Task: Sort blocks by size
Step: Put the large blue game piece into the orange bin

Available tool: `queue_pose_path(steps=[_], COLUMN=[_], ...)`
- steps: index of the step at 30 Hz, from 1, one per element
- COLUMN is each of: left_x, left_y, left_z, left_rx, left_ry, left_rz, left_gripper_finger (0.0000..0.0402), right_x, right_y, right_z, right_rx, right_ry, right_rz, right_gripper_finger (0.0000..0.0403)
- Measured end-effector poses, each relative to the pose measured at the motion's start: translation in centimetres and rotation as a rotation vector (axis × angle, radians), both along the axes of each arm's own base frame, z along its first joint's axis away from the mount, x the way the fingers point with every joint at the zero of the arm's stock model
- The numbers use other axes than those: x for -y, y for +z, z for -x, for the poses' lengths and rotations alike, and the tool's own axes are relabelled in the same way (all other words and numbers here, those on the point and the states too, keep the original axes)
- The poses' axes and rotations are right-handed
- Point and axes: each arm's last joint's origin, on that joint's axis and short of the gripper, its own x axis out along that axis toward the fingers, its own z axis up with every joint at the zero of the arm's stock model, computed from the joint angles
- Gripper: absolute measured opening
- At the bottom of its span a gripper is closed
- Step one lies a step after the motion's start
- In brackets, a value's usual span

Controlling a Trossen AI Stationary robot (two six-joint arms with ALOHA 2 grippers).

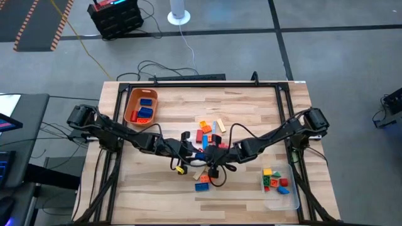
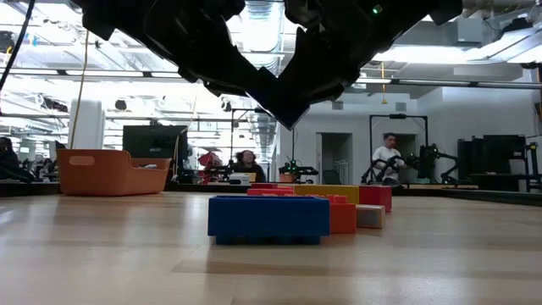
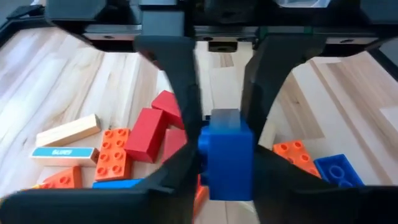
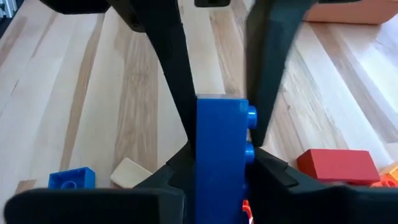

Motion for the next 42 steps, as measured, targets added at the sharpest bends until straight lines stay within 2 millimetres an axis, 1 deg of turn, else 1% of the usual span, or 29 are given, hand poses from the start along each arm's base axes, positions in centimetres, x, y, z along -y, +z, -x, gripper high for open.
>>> queue_pose_path(steps=[2,5,8,10,12,15,17,19,21,23,25,27,30,32,35,39,42], left_x=[-0.1,-0.2,-0.4,-0.8,-1.3,-2.6,-3.7,-5.0,-6.6,-8.1,-9.5,-10.4,-11.4,-11.8,-11.9,-11.9,-11.8], left_y=[0.0,-0.2,-0.1,0.6,1.5,3.0,4.0,4.6,4.9,4.7,4.4,3.8,2.3,1.1,0.1,0.5,1.4], left_z=[0.0,0.0,0.5,1.2,2.3,4.7,6.7,8.8,10.6,12.2,13.5,14.3,14.8,15.1,15.2,14.9,14.3], left_rx=[-0.004,-0.021,-0.067,-0.112,-0.176,-0.273,-0.319,-0.361,-0.404,-0.473,-0.576,-0.662,-0.751,-0.806,-0.837,-0.833,-0.797], left_ry=[-0.021,-0.029,-0.028,0.002,0.065,0.262,0.441,0.622,0.774,0.905,1.002,1.068,1.091,1.062,1.021,0.987,0.957], left_rz=[0.014,0.03,0.02,-0.009,-0.065,-0.206,-0.309,-0.371,-0.356,-0.302,-0.262,-0.249,-0.208,-0.18,-0.13,-0.137,-0.142], left_gripper_finger=[0.0083,0.0083,0.0083,0.0083,0.0083,0.0083,0.0083,0.0083,0.0086,0.0088,0.0089,0.009,0.0091,0.0095,0.0116,0.0162,0.0188], right_x=[0.0,0.0,0.2,0.3,0.6,0.9,1.0,1.1,1.1,1.1,1.2,1.3,1.3,1.2,0.9,0.5,0.3], right_y=[0.0,-0.2,-0.6,-0.8,-0.8,-0.6,-0.4,-0.2,-0.1,-0.2,-0.1,-0.1,0.0,0.0,0.1,0.0,0.0], right_z=[0.0,0.2,0.7,1.2,1.9,3.0,3.4,3.6,3.6,3.6,3.5,3.5,3.3,3.3,3.3,3.5,3.5], right_rx=[-0.001,-0.029,-0.102,-0.151,-0.218,-0.29,-0.309,-0.309,-0.297,-0.299,-0.295,-0.289,-0.27,-0.265,-0.259,-0.263,-0.271], right_ry=[-0.001,0.0,-0.025,-0.048,-0.069,-0.113,-0.14,-0.159,-0.165,-0.168,-0.171,-0.173,-0.173,-0.172,-0.162,-0.148,-0.114], right_rz=[-0.002,0.003,-0.006,-0.015,-0.014,-0.02,-0.018,0.003,0.009,0.018,0.017,0.016,0.009,0.007,0.006,0.01,0.02], right_gripper_finger=[0.0145,0.0182,0.0225,0.0248,0.0265,0.0275,0.0275,0.0276,0.0276,0.0276,0.0276,0.0276,0.0276,0.0276,0.0276,0.0276,0.0276])
